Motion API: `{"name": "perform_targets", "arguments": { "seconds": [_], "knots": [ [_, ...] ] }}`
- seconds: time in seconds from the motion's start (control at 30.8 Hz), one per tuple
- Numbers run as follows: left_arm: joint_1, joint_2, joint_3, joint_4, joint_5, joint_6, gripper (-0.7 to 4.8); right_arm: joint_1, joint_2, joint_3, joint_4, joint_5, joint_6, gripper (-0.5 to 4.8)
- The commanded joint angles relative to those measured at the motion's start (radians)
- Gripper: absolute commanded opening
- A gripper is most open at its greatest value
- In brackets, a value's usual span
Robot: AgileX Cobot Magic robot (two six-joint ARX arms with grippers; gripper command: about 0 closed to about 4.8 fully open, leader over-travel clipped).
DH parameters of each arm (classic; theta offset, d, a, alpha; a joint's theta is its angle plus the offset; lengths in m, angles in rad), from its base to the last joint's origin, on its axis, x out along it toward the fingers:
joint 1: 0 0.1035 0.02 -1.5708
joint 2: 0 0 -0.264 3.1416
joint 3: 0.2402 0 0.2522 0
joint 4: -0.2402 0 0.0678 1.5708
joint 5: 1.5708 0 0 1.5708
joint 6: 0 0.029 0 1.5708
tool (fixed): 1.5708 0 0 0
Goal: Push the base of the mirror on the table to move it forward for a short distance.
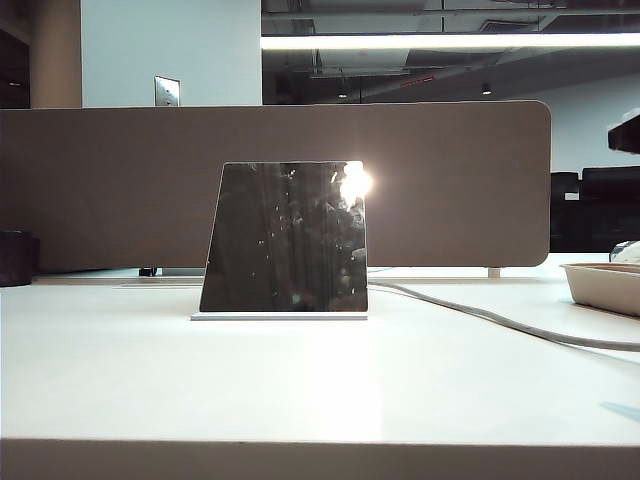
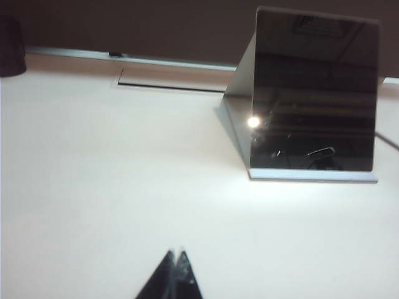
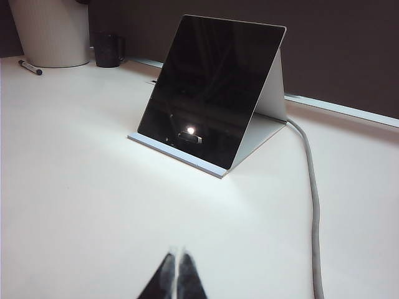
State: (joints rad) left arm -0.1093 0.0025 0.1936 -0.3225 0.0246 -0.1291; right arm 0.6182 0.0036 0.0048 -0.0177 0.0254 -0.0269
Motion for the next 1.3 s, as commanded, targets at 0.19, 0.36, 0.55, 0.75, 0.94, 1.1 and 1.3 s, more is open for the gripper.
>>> {"name": "perform_targets", "arguments": {
  "seconds": [0.19,0.36,0.55,0.75,0.94,1.1,1.3],
  "knots": [
    [0.001,0.0,-0.118,0.205,0.006,0.019,-0.02,0.0,0.0,0.001,0.014,-0.002,0.0,0.22],
    [0.001,0.0,-0.166,0.33,0.006,0.046,-0.02,0.0,0.0,0.001,0.014,-0.002,-0.001,0.22],
    [0.001,0.0,-0.186,0.381,0.006,0.089,-0.02,0.0,0.0,0.001,0.014,-0.002,-0.001,0.22],
    [0.001,0.0,-0.186,0.38,0.003,0.164,-0.02,0.0,0.0,0.001,0.014,-0.002,-0.001,0.22],
    [0.001,0.0,-0.186,0.381,-0.029,0.174,-0.02,0.0,0.0,0.001,0.014,-0.002,-0.001,0.22],
    [0.001,0.0,-0.186,0.38,-0.028,0.174,-0.02,0.0,0.0,0.001,0.014,-0.002,-0.001,0.22],
    [0.003,0.0,-0.186,0.38,-0.035,0.155,-0.02,0.0,0.0,0.001,0.014,-0.002,0.0,0.22]
  ]
}}
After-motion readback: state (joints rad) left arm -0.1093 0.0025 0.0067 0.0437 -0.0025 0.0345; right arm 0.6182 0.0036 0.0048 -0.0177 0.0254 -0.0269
